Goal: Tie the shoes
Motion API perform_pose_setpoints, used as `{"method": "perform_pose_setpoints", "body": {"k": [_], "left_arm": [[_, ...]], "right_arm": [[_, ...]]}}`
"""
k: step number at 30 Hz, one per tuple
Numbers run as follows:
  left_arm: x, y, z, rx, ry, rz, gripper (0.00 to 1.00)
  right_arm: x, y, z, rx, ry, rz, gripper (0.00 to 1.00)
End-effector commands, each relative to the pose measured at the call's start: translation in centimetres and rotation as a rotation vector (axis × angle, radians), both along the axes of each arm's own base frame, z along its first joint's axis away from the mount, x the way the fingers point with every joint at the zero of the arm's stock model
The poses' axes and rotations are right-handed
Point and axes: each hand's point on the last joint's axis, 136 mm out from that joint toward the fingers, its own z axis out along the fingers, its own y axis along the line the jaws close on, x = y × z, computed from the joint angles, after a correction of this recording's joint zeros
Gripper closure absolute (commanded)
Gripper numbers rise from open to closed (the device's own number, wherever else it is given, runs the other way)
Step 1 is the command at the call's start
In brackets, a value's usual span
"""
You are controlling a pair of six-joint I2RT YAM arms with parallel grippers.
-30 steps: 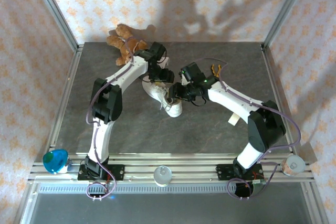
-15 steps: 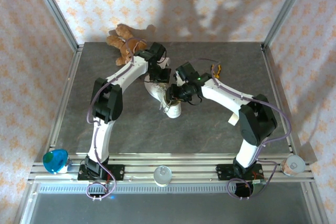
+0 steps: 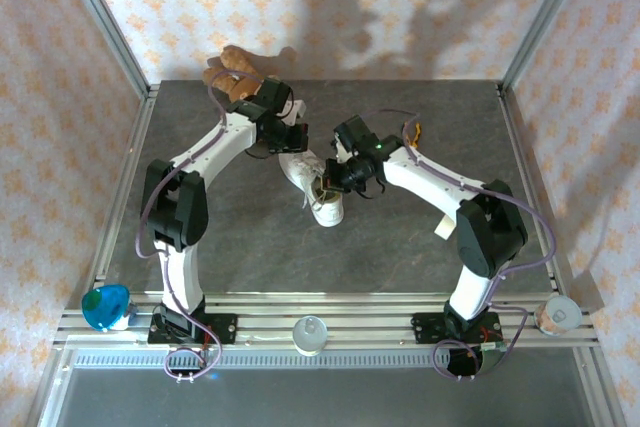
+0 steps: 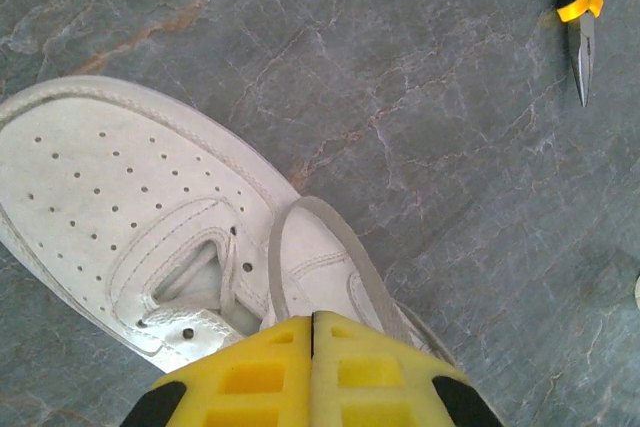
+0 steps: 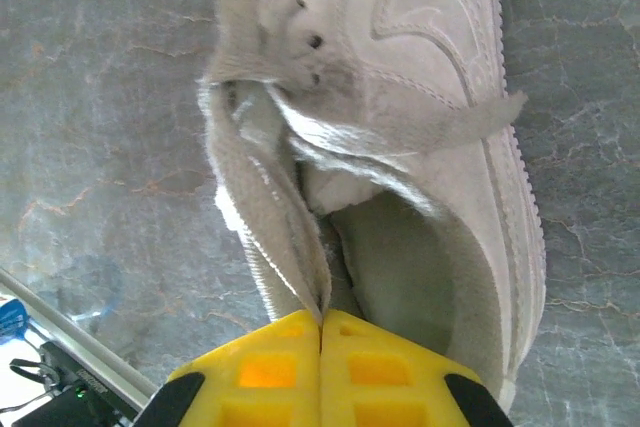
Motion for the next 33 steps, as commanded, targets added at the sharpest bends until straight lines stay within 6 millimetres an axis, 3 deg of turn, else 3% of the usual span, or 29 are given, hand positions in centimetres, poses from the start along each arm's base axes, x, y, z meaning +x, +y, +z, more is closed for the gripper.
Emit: {"method": "perform_pose_setpoints", "body": {"k": [1,3,4,8,10,11,16,18,21,33], "left_arm": [[0.2,0.1,1.1,-0.007,-0.055,0.011,1.0],[0.1,0.2,0.6,-0.004,-0.056,0.008,1.0],[0.1,0.4,2.0,-0.014,-0.087,0.013,1.0],[0.7,1.2,2.3,-0.019,-0.068,0.068,0.62],[0.8,1.4,2.6,0.0,-0.056,0.088,0.54],[1.0,1.5,1.7,0.025,-0.024,0.099,0.51],[0.8,1.9,0.5,0.163,0.064,0.133,0.51],[0.7,2.0,-0.1,0.195,0.107,0.167,0.57],[0.5,1.2,-1.0,0.191,0.15,0.175,0.62],[0.0,-0.7,-2.5,0.236,0.191,0.131,0.62]], "right_arm": [[0.6,-0.6,1.8,-0.043,-0.039,0.015,1.0],[1.0,-1.0,2.3,-0.056,-0.04,0.021,1.0],[1.0,-1.2,2.4,-0.057,-0.037,0.028,1.0],[0.7,-1.3,1.9,-0.081,-0.002,0.082,1.0],[0.3,-1.1,1.4,-0.085,0.017,0.112,1.0],[0.1,-1.0,1.1,-0.082,0.024,0.129,1.0],[-0.2,-0.8,0.2,-0.084,0.039,0.171,1.0],[-0.2,-0.7,-0.1,-0.084,0.046,0.181,1.0],[-0.5,-0.6,-0.9,-0.08,0.064,0.19,1.0],[-0.8,-0.7,-1.6,-0.067,0.077,0.205,1.0]]}}
